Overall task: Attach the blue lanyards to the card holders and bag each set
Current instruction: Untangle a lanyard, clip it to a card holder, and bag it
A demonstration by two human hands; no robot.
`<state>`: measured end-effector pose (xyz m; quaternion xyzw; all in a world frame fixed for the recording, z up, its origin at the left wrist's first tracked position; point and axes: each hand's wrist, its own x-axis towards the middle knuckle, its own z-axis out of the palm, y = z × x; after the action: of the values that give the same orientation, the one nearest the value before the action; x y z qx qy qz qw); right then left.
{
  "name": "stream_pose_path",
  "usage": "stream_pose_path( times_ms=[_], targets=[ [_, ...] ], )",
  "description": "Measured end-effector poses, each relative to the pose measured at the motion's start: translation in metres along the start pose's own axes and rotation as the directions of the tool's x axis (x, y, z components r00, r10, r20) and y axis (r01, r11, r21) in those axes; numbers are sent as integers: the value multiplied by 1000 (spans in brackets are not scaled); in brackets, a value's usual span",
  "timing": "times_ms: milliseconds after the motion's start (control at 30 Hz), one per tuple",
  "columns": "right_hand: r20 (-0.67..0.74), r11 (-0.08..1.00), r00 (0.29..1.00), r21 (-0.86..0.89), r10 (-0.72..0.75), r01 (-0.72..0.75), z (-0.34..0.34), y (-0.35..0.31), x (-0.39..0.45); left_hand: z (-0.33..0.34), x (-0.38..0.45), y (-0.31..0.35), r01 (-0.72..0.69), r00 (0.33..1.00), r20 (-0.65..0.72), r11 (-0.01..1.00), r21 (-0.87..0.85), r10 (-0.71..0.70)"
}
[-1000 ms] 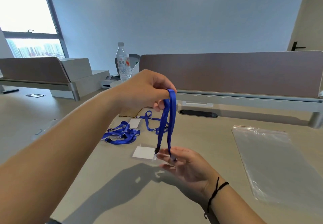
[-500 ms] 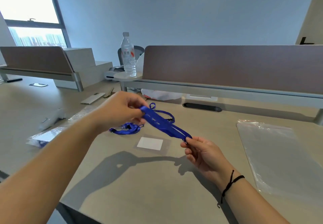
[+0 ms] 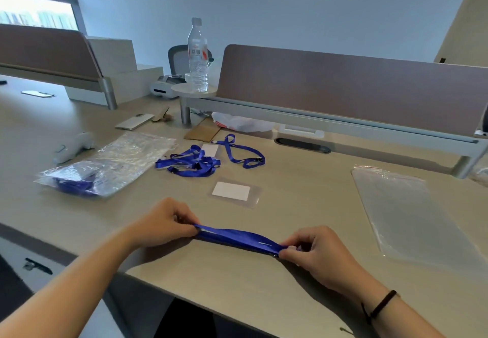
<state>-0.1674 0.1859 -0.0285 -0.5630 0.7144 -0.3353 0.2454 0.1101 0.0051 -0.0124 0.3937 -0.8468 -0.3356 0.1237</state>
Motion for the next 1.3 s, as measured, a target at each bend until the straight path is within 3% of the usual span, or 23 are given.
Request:
stream_pose_path(
  times_ms=[200,267,333,433,500,700,867,1100,1300],
  targets=[
    [-4,962,992,-246,-124,119,6,1,-10,-2,-9,-18,-131,991,26,981,142,129],
    [43,963,993,-243,-108,116,3,-1,-9,-9,-12,-19,-137,990,57,983,122,130],
    [60,976,993,-190,-97,106,-3,-1,-5,-15,-10,-18,-137,991,4,990,42,137],
    [-106,982,989,-170,-105,86,-7,-4,12,-14,11,-15,-122,986,-110,992,33,125],
    [-166,978,983,-205,-75,40,-2,-12,34,-8,33,-11,-76,994,-73,990,117,85],
    [107,922,993,-375,-58,94,28,-38,109,13,83,3,-45,998,49,937,347,30],
    [27,910,999,-412,-39,47,23,-28,110,18,77,16,-100,995,31,914,392,96],
    [12,935,998,-350,-65,65,8,-1,64,27,62,47,-219,971,189,871,441,148],
    [-92,979,994,-198,-66,47,12,9,40,40,57,59,-202,975,172,881,428,140]
  ],
)
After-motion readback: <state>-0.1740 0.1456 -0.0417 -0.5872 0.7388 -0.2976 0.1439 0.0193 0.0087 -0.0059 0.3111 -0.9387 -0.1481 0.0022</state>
